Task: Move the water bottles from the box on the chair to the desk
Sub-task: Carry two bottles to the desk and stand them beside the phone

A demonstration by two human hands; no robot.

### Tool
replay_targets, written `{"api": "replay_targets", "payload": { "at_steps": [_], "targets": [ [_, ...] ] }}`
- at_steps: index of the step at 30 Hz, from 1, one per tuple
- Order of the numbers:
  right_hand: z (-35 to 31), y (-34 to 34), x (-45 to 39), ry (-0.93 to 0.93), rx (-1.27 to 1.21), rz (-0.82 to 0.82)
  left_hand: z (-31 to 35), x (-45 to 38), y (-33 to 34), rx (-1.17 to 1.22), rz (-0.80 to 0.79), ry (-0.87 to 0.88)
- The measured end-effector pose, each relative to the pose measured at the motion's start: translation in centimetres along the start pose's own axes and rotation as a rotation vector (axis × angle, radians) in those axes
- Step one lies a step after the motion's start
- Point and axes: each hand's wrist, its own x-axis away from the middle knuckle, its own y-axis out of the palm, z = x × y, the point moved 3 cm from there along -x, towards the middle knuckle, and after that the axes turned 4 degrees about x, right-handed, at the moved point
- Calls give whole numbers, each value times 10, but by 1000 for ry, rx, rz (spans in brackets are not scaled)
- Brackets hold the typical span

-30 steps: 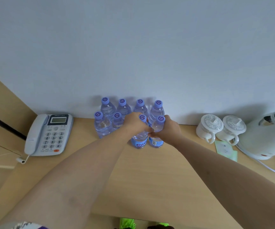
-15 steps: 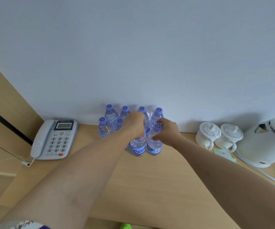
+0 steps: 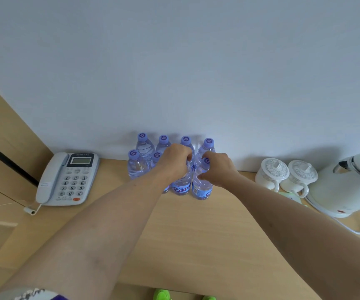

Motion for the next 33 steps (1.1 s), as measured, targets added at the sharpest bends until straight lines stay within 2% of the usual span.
{"api": "replay_targets", "payload": {
  "at_steps": [5, 11, 22, 33],
  "targets": [
    [-2, 6, -2, 66, 14, 99, -3, 1, 0, 19, 21, 29],
    [0, 3, -8, 71, 26, 0, -5, 1, 0, 29, 19, 52],
    [0, 7, -9, 177, 4, 99, -9, 0, -5, 45, -46, 69],
    [-7, 16, 7, 262, -54, 182, -16, -3, -5, 35, -76, 160]
  ]
}}
